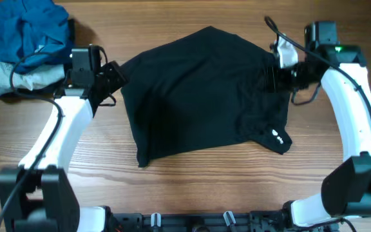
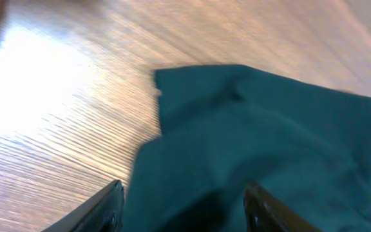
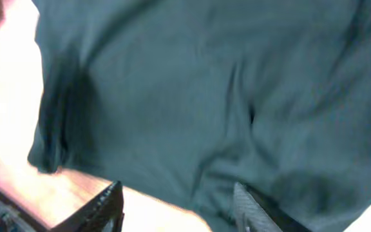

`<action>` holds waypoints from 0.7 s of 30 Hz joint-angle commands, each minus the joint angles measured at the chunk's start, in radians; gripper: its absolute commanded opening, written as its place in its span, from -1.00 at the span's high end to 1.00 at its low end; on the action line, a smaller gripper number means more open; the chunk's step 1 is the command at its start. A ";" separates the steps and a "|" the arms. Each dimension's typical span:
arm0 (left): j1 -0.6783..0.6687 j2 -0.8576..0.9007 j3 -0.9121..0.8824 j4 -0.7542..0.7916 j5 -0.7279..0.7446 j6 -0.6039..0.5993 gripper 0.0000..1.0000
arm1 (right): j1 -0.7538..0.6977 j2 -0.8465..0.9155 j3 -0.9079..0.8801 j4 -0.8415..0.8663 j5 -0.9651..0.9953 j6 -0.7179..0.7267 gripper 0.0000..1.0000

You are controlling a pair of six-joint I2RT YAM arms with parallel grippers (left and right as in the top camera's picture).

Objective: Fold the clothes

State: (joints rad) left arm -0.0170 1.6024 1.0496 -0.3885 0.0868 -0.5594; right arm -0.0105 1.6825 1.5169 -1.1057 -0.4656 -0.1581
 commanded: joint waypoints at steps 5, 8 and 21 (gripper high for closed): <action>0.037 0.199 0.045 0.177 -0.037 0.005 -0.18 | 0.081 -0.018 0.132 0.013 0.055 0.004 -0.21; 0.037 0.260 0.045 0.259 -0.067 0.005 -0.18 | 0.093 -0.018 0.132 -0.005 0.054 0.016 -0.20; 0.027 0.389 0.045 0.441 -0.009 0.043 -0.20 | 0.093 -0.018 0.132 -0.032 0.053 0.030 -0.19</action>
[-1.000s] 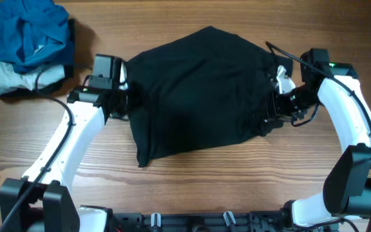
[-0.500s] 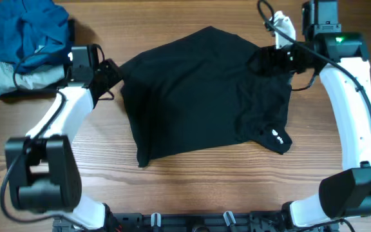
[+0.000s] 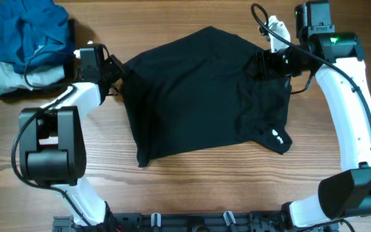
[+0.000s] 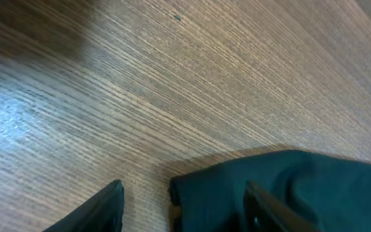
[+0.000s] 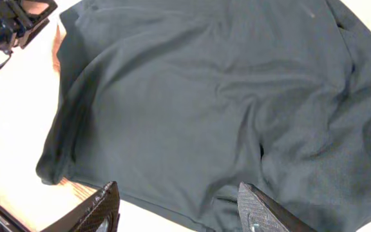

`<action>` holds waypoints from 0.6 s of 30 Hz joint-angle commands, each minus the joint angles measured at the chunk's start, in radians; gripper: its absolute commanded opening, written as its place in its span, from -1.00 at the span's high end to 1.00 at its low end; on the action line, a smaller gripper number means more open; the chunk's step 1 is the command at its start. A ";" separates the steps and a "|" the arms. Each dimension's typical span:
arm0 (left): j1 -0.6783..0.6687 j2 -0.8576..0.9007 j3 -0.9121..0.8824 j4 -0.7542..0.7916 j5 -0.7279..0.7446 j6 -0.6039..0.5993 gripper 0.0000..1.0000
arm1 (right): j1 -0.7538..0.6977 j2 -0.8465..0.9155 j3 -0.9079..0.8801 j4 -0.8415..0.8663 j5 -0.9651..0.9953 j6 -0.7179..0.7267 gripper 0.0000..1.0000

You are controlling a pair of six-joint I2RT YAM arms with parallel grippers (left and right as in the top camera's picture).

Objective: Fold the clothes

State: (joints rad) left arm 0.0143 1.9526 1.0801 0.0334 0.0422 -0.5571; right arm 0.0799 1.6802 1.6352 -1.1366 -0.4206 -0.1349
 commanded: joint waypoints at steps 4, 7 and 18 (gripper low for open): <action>-0.012 0.068 0.014 0.053 0.047 0.056 -0.24 | 0.002 -0.016 0.014 0.000 0.008 0.007 -0.19; -0.012 0.077 0.014 0.072 0.047 0.056 -0.20 | 0.002 -0.016 0.014 0.000 0.008 0.007 -0.19; -0.022 0.106 0.014 0.147 0.046 0.052 0.28 | 0.002 -0.016 0.013 -0.002 0.002 0.031 -0.19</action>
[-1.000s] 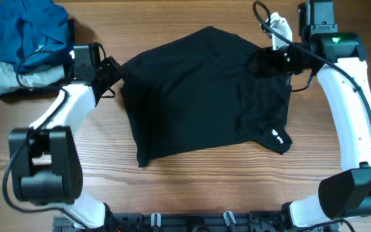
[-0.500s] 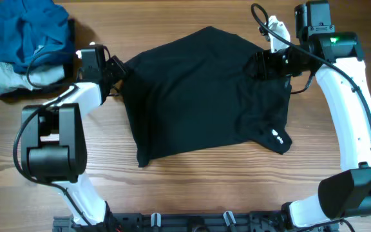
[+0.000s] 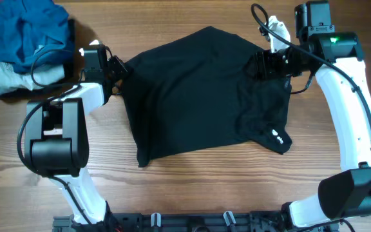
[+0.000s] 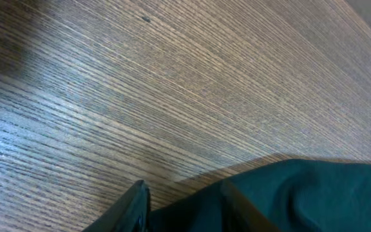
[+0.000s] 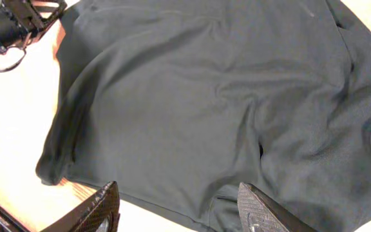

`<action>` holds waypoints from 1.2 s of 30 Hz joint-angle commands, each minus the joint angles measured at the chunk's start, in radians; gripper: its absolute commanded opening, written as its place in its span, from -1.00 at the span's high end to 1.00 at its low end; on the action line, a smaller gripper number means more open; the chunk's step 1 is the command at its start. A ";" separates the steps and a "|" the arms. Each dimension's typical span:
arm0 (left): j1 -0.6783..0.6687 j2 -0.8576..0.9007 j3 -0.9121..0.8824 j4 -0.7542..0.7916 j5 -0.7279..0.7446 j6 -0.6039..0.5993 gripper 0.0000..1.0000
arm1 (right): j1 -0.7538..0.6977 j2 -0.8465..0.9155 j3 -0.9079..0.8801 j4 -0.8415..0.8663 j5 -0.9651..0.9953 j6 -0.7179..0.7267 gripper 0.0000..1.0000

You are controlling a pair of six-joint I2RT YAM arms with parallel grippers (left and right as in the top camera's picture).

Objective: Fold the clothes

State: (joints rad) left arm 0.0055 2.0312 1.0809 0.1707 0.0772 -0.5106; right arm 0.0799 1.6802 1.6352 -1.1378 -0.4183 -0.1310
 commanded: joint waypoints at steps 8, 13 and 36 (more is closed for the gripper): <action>-0.054 0.079 0.013 0.035 0.008 0.005 0.60 | 0.002 -0.016 0.013 -0.001 -0.001 0.027 -0.18; -0.039 0.065 0.014 0.079 0.007 -0.014 0.92 | 0.002 -0.016 0.013 -0.004 -0.001 0.029 -0.18; 0.019 -0.059 0.389 -0.119 -0.053 -0.043 0.23 | 0.002 -0.016 0.012 0.021 0.002 0.026 -0.25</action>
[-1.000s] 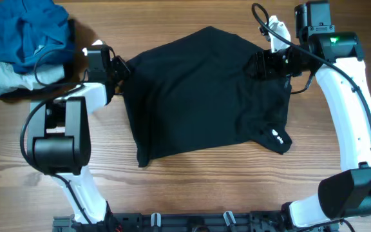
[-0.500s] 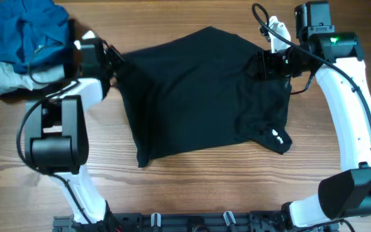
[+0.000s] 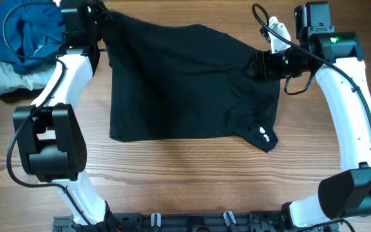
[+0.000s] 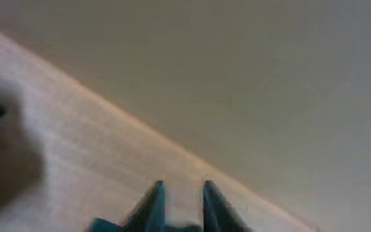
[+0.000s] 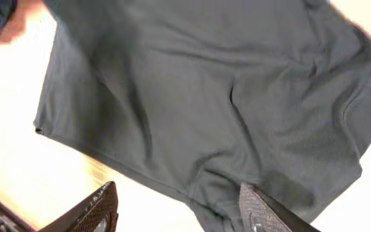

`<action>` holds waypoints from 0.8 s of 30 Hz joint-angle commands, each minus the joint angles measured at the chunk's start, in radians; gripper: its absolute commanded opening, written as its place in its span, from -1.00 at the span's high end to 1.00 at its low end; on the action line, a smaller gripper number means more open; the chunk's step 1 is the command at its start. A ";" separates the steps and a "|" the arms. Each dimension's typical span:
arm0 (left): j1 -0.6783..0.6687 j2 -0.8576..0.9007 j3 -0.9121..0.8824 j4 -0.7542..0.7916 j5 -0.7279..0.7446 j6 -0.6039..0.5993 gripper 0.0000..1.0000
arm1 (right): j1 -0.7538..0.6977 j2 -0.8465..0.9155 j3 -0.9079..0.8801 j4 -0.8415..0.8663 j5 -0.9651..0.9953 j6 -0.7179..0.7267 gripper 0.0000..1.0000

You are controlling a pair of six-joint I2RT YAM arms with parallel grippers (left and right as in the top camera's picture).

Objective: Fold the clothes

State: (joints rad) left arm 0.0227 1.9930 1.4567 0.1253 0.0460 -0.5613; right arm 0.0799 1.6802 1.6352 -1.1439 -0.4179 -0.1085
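Observation:
A black garment (image 3: 185, 84) lies spread over the middle of the table, with a small white logo (image 3: 261, 134) near its front right corner. My left gripper (image 3: 98, 16) is at the table's far left and is shut on the garment's far left corner, which is stretched toward it. In the blurred left wrist view its fingertips (image 4: 180, 200) stand close together with a bit of dark cloth at their base. My right gripper (image 3: 261, 64) hovers over the garment's right side. Its jaws (image 5: 176, 206) stand wide open above the cloth (image 5: 224, 84), holding nothing.
A pile of blue and pale grey clothes (image 3: 18, 38) sits at the far left corner, just left of my left gripper. Bare wooden table (image 3: 185, 180) shows in front of the garment and to both sides.
My left gripper, then at the garment's left corner halfway up the table, is now at the far left with that corner in it. The garment is stretched wider and squarer. The right arm barely moved.
First my left gripper stood open beside the garment's left edge and my right gripper was low over its right side. Then the right one was higher, still open. The left narrowed on the left corner, and now holds it pulled to the far left.

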 commanded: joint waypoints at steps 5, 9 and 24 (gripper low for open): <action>0.003 -0.023 0.014 -0.286 0.042 0.092 -0.33 | 0.001 -0.016 0.012 0.134 0.080 0.037 -0.50; -0.002 -0.039 0.014 -0.481 0.238 0.113 -0.36 | -0.005 -0.013 0.012 0.239 0.225 0.066 -0.75; -0.244 -0.047 0.014 -0.952 0.266 0.174 0.27 | -0.034 0.174 0.012 0.023 0.156 0.140 -0.54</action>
State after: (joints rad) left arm -0.1967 1.9808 1.4639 -0.7753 0.3630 -0.4091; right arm 0.0441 1.8465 1.6371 -1.0534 -0.1917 -0.0032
